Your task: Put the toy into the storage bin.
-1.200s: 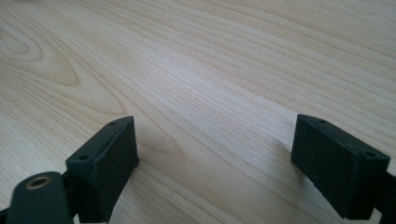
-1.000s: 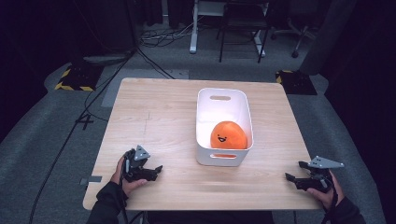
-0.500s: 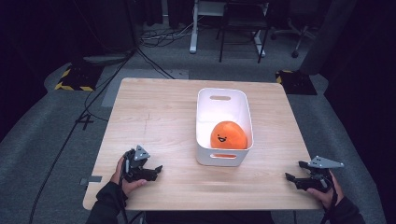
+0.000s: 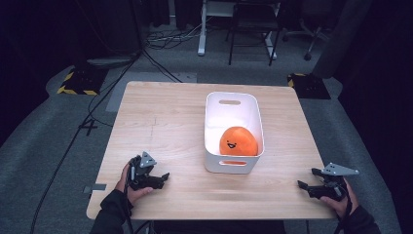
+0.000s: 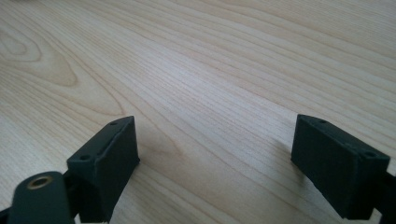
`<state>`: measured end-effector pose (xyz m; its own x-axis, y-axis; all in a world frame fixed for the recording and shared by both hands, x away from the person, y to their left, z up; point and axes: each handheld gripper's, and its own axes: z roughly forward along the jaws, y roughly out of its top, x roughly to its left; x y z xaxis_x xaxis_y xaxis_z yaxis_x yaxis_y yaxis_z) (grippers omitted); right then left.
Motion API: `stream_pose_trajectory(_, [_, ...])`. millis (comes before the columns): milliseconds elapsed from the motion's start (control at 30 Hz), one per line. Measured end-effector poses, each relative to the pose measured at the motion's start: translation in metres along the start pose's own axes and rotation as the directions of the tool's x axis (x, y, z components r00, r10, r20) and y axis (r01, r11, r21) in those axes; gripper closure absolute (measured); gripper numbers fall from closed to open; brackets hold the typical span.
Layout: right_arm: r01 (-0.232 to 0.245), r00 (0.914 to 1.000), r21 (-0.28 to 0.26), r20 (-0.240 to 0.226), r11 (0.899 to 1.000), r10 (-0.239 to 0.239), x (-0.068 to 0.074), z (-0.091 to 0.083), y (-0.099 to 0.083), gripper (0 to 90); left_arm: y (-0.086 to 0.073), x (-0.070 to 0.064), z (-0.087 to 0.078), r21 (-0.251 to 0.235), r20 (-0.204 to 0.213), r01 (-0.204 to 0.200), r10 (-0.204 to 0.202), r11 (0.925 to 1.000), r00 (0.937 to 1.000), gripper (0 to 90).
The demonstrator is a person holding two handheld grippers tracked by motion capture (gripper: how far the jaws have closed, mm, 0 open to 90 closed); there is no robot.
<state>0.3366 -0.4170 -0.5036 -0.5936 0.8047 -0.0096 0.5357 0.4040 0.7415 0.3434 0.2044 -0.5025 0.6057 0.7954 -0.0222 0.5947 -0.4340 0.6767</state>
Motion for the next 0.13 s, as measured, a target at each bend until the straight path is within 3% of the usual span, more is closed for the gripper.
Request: stream_pose_trajectory(133, [-0.015, 0.9998, -0.005, 0.011, 1.000, 0.015, -0.0008, 0.0001, -0.0002, 15.1, 0.0004, 0.0003, 0.0002, -0.004, -0.003, -0.005, 0.005, 1.0000, 1.0000, 14.6])
